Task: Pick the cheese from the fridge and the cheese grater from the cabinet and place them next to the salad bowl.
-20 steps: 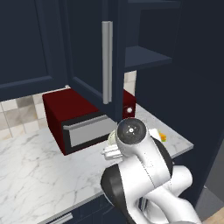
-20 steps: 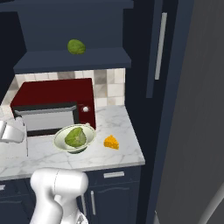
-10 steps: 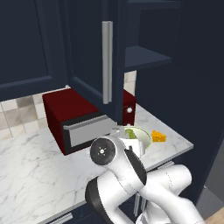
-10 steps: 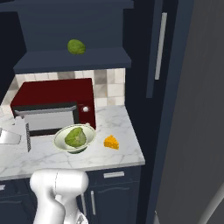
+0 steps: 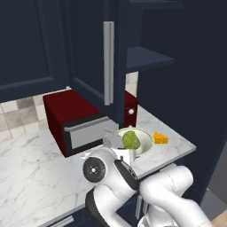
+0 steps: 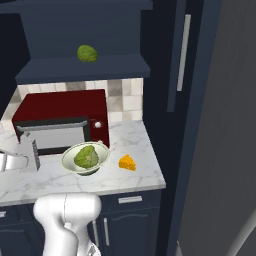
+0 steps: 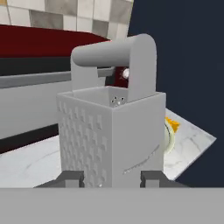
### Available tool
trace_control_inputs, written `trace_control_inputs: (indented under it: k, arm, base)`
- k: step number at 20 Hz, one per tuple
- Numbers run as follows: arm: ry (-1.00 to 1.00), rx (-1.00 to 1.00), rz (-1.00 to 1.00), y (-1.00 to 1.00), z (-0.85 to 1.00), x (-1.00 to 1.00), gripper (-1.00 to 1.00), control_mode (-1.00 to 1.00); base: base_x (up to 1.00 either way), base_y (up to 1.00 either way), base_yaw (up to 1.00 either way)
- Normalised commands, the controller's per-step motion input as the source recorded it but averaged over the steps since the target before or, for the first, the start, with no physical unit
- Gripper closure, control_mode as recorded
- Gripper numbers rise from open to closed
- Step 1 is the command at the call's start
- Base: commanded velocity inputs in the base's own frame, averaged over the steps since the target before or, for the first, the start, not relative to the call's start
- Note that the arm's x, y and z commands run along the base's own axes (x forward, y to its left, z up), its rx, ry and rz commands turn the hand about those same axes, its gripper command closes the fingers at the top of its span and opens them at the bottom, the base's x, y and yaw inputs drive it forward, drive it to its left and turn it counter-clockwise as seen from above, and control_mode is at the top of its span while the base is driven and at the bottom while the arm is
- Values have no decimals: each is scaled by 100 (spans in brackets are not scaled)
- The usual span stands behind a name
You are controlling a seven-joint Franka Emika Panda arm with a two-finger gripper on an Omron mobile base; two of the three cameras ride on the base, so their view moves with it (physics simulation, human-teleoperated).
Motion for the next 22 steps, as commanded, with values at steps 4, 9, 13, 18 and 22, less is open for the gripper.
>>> trace_control_inputs:
  k: [4,9,13,18,22]
  arm:
    - [0,0,0,22,0,37,100,-100]
    - [0,0,-2,2,-6,44,100,-100]
    - [0,0,-10,6,-21,33,100,-100]
    - [0,-1,-6,27,-58,13,100,-100]
    - [0,-2,-7,16,-75,39,100,-100]
  base:
    - [0,0,0]
    - [0,0,0]
    - [0,0,0]
    - [0,0,0]
    - [0,0,0]
